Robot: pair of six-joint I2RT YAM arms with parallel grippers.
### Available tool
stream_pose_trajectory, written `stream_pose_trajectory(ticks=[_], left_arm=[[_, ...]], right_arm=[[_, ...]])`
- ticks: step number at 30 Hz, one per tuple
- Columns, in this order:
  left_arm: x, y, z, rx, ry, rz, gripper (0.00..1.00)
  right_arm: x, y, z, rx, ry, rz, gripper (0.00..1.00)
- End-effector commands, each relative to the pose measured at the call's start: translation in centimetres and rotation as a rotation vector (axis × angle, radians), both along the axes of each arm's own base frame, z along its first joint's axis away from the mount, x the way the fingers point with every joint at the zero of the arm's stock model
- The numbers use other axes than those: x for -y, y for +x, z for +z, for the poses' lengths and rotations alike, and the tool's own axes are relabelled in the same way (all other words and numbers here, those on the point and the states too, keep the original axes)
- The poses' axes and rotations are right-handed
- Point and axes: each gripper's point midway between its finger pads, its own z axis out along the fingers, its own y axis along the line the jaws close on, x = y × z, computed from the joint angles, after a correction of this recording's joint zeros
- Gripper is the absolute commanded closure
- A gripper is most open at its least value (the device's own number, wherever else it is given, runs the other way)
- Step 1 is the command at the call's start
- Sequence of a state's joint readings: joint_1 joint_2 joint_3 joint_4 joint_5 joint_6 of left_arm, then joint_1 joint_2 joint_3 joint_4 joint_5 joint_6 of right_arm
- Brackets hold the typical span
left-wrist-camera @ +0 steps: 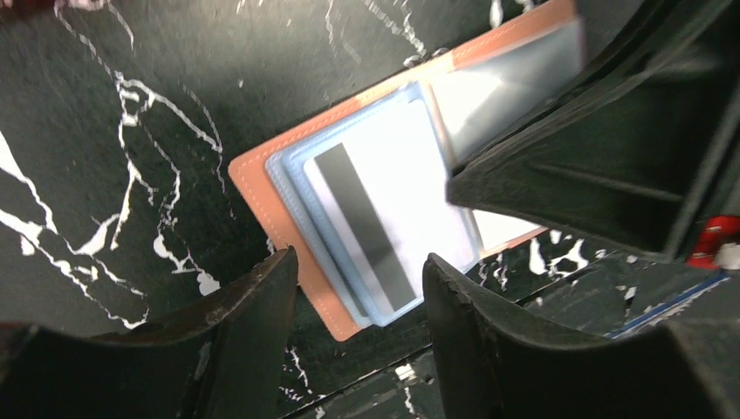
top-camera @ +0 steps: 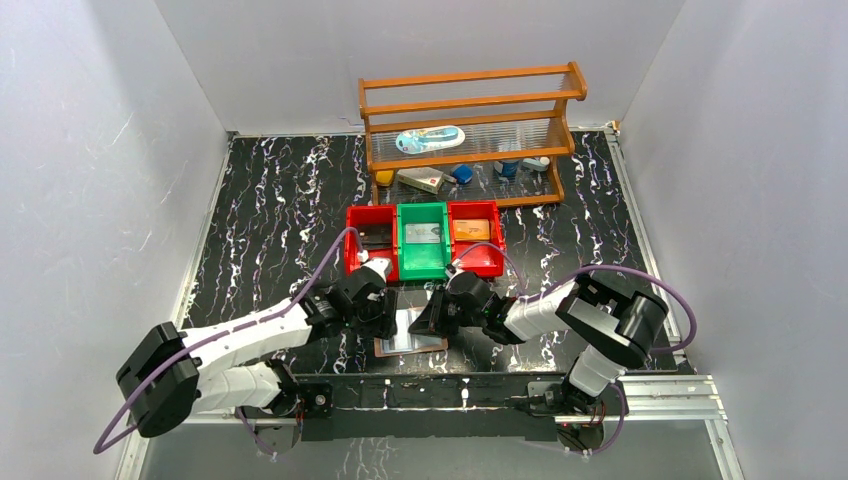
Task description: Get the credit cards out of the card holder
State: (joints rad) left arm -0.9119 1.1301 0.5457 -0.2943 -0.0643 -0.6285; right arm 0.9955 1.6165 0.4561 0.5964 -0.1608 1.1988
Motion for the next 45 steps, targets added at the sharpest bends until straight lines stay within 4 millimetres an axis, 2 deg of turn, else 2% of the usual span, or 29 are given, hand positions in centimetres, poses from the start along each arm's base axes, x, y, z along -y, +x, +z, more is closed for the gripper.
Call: stream_pose_trajectory(ticks=[1,7,11,15,21,23,27,31,36,39,45], left_arm=[[1.0,1.5,2.4,0.067,-0.021,-0.011,0.46],[0.9,0.6,-0.7,-0.027,0.083,-0.089,0.47],[0.8,-0.1,-2.1,-0.086,0.107,-0.088,0.55],[0.5,-0.4,-2.3,-0.091,0.105,-0.079,0.65],[0.5,-0.8,-2.5,-0.102,0.085,-0.082,0.75],[0.5,-1.0,-2.7,-0.109,0.079,-0.081,0.76],[0.3,-1.3,-2.9,-0.117,0.076,-0.071,0.78],[0.6,-1.7,-3.2,-0.131,0.055,-0.073,0.80],[0.7,-1.2,-2.5,-0.112,0.053,-0.072,0.72],[0.5,-0.8,-1.6,-0.088,0.060,-0.065,0.64],[-0.1,0.3,0.8,-0.019,0.075,-0.030,0.50]], right_arm=[[0.3,0.5,-0.7,-0.015,-0.046,-0.048,0.79],[0.0,0.6,0.3,0.012,-0.003,-0.040,0.79],[-0.6,0.4,1.1,0.026,0.043,-0.011,0.77],[-1.1,0.3,1.7,0.038,0.080,0.010,0.73],[-2.0,0.3,2.0,0.049,0.094,0.049,0.72],[-2.0,0.7,1.5,0.044,0.055,0.033,0.71],[-0.4,1.3,-0.4,0.056,-0.124,-0.013,0.68],[-1.1,1.1,0.8,0.128,-0.130,0.030,0.69],[-2.6,0.5,3.0,0.162,0.004,0.068,0.79],[-2.4,0.7,2.9,0.136,0.011,0.031,0.80],[-0.7,1.1,2.1,0.092,-0.006,-0.069,0.80]])
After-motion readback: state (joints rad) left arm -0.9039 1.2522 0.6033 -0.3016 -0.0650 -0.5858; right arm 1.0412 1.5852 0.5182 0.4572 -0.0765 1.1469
